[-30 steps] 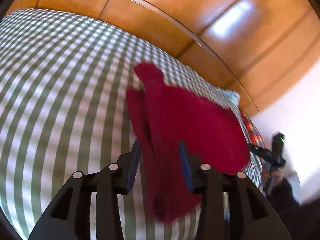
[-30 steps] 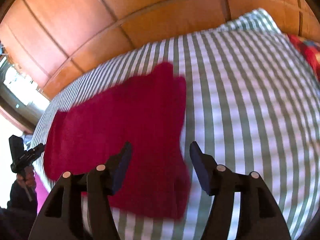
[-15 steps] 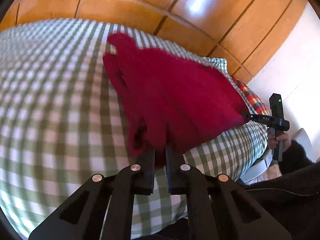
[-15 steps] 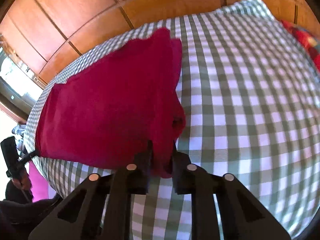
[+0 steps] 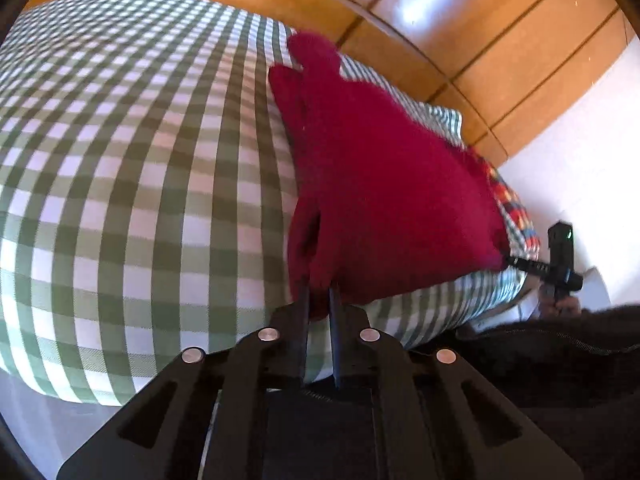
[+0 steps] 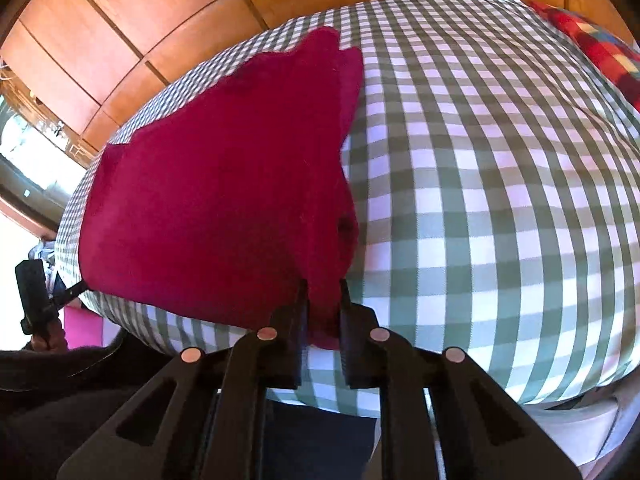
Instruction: Fold small clothes
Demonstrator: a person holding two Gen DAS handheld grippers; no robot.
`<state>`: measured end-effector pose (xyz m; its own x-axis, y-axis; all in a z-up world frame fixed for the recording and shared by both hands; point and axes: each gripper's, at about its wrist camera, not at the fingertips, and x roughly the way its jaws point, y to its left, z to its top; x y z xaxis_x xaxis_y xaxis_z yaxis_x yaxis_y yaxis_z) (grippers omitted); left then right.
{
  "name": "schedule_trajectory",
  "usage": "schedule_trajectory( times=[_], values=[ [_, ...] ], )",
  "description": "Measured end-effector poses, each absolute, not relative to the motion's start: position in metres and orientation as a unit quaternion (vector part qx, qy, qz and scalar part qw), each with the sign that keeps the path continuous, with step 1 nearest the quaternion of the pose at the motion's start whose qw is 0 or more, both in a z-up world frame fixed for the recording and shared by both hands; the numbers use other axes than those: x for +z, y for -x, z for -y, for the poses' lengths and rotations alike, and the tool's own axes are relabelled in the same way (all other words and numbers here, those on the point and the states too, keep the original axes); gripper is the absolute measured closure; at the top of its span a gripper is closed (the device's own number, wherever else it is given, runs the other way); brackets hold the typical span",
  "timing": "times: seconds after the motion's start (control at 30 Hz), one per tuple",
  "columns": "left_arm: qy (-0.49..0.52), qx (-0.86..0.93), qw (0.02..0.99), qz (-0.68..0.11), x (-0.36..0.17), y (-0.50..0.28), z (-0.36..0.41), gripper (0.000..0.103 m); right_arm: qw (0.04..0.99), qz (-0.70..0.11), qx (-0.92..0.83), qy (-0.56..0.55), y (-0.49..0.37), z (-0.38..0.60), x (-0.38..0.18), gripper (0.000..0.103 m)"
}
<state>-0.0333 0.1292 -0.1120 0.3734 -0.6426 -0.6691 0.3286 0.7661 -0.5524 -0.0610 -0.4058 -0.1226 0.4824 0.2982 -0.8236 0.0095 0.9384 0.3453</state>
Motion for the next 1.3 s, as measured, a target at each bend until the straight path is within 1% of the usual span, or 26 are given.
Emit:
schedule_trajectory(
  times=[0.03,0.07,0.1,0.13,0.17,0.33,0.43,0.5,0.6,0.63,0.67,0.7,0.73,0.77,0.8,0.87,0.93,1.0,1.07,1.2,1.23,1.27,1.3],
  values=[
    [0.170,-0.304,0.812,-0.469,-0.106,0.032,-0.130,0.084,0.848,-0.501,0.083,-0.149,0.058,0.410,-0.116,0.072],
    [0.175,-0.305,0.816,-0.459,-0.098,0.028,-0.131,0.072,0.852,-0.495,0.078,-0.149,0.055,0.414,-0.110,0.062],
    [0.182,-0.303,0.821,-0.448,-0.091,0.025,-0.133,0.065,0.859,-0.482,0.071,-0.155,0.052,0.419,-0.102,0.060],
    [0.198,-0.301,0.825,-0.435,-0.083,0.019,-0.137,0.053,0.863,-0.473,0.067,-0.161,0.048,0.423,-0.098,0.059],
    [0.212,-0.300,0.827,-0.426,-0.078,0.012,-0.139,0.049,0.868,-0.464,0.062,-0.163,0.047,0.426,-0.094,0.059],
    [0.232,-0.278,0.836,-0.411,-0.073,-0.033,-0.131,0.049,0.891,-0.422,0.032,-0.165,0.007,0.432,-0.076,0.058],
    [0.241,-0.267,0.835,-0.417,-0.076,-0.060,-0.120,0.049,0.891,-0.416,0.022,-0.177,-0.022,0.435,-0.076,0.058],
    [0.248,-0.262,0.831,-0.422,-0.080,-0.073,-0.115,0.049,0.890,-0.421,0.018,-0.177,-0.040,0.435,-0.082,0.061],
    [0.253,-0.265,0.829,-0.423,-0.083,-0.090,-0.105,0.049,0.882,-0.443,0.009,-0.162,-0.066,0.427,-0.090,0.069],
    [0.259,-0.266,0.827,-0.423,-0.085,-0.095,-0.103,0.049,0.878,-0.451,0.006,-0.157,-0.076,0.423,-0.095,0.076],
    [0.262,-0.266,0.824,-0.426,-0.086,-0.099,-0.101,0.049,0.877,-0.454,0.008,-0.156,-0.079,0.420,-0.097,0.088],
    [0.258,-0.262,0.825,-0.429,-0.088,-0.105,-0.097,0.051,0.879,-0.453,0.008,-0.151,-0.081,0.418,-0.096,0.094],
    [0.252,-0.261,0.827,-0.430,-0.089,-0.107,-0.094,0.067,0.885,-0.444,0.004,-0.141,-0.080,0.415,-0.091,0.094],
    [0.241,-0.263,0.830,-0.429,-0.088,-0.109,-0.091,0.093,0.892,-0.433,0.002,-0.132,-0.077,0.412,-0.086,0.094],
    [0.232,-0.263,0.835,-0.424,-0.086,-0.110,-0.089,0.095,0.901,-0.415,-0.002,-0.125,-0.071,0.410,-0.077,0.094],
    [0.229,-0.242,0.857,-0.393,-0.078,-0.103,-0.093,0.096,0.912,-0.393,-0.013,-0.114,-0.066,0.407,-0.070,0.095],
    [0.230,-0.214,0.865,-0.391,-0.080,-0.106,-0.098,0.096,0.915,-0.390,-0.029,-0.099,-0.069,0.406,-0.074,0.095],
    [0.219,-0.185,0.864,-0.413,-0.090,-0.114,-0.098,0.096,0.905,-0.416,-0.053,-0.073,-0.083,0.401,-0.096,0.095],
    [0.197,-0.155,0.862,-0.441,-0.104,-0.122,-0.092,0.096,0.898,-0.429,-0.065,-0.069,-0.091,0.401,-0.115,0.095],
    [0.177,-0.128,0.865,-0.451,-0.106,-0.128,-0.085,0.093,0.903,-0.419,-0.082,-0.054,-0.091,0.397,-0.121,0.093],
    [0.171,-0.124,0.866,-0.454,-0.103,-0.127,-0.082,0.093,0.902,-0.420,-0.084,-0.050,-0.091,0.396,-0.120,0.090],
    [0.153,-0.106,0.869,-0.458,-0.098,-0.127,-0.079,0.085,0.901,-0.422,-0.090,-0.046,-0.093,0.395,-0.117,0.081],
    [0.134,-0.087,0.876,-0.455,-0.091,-0.125,-0.075,0.081,0.900,-0.421,-0.103,-0.042,-0.091,0.395,-0.114,0.075]
  ],
)
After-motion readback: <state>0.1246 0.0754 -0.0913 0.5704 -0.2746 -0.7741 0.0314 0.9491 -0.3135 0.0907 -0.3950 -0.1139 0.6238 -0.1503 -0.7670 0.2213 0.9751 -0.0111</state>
